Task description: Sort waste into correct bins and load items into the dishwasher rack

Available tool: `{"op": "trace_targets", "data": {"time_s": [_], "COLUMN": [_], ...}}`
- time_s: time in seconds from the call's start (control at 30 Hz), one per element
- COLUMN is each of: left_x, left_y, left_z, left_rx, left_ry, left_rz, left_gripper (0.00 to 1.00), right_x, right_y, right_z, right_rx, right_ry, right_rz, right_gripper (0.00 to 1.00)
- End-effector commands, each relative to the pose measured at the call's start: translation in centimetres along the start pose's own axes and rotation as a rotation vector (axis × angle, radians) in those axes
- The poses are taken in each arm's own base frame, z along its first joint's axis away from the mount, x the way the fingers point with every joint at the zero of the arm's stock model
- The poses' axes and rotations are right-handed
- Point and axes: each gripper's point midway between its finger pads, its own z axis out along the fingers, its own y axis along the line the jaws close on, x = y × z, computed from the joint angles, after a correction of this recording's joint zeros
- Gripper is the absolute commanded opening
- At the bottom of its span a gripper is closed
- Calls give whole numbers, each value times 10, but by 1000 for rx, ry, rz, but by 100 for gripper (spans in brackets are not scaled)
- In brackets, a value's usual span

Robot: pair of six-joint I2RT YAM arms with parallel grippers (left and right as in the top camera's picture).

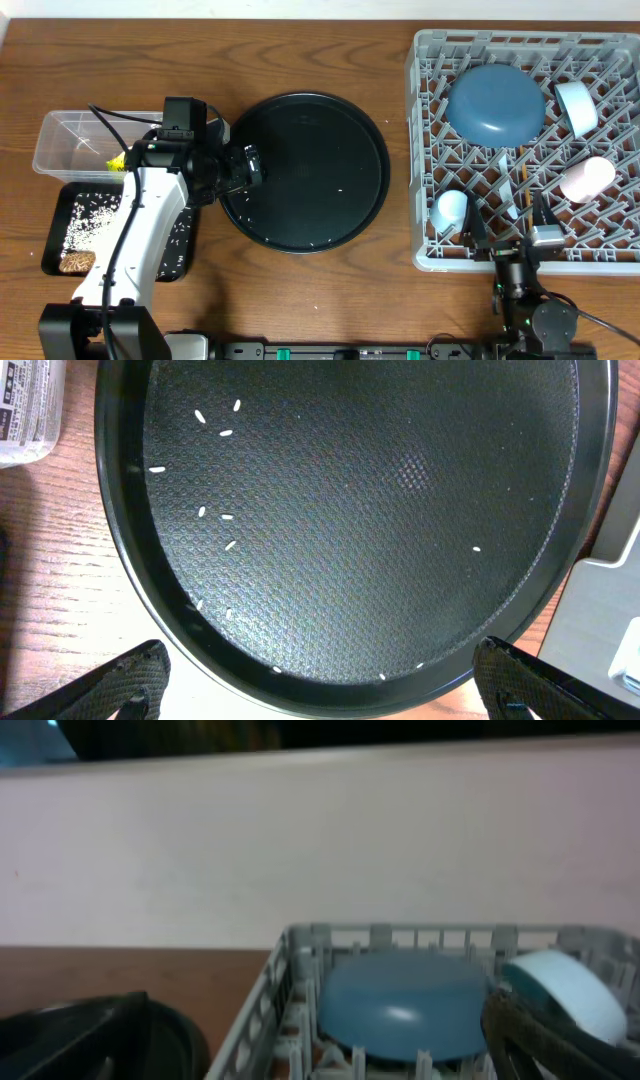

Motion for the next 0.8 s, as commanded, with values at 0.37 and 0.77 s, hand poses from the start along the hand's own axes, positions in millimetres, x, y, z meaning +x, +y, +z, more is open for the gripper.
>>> {"op": "trace_targets", "data": {"time_s": [0.37,0.77], "left_x": [-3,-3], "left_y": [2,2], "left_z": [0,0], "left_rx": [-8,-8], "left_ry": [-6,-6], "left_rz": [6,6], "left_gripper": [98,98], "right_x": [56,55], "right_y": [-1,-2], "right_z": [-6,-6], "right_rx": [-4,0], "right_ry": [225,224], "right_rz": [-95,-83], "right_gripper": [99,99]}}
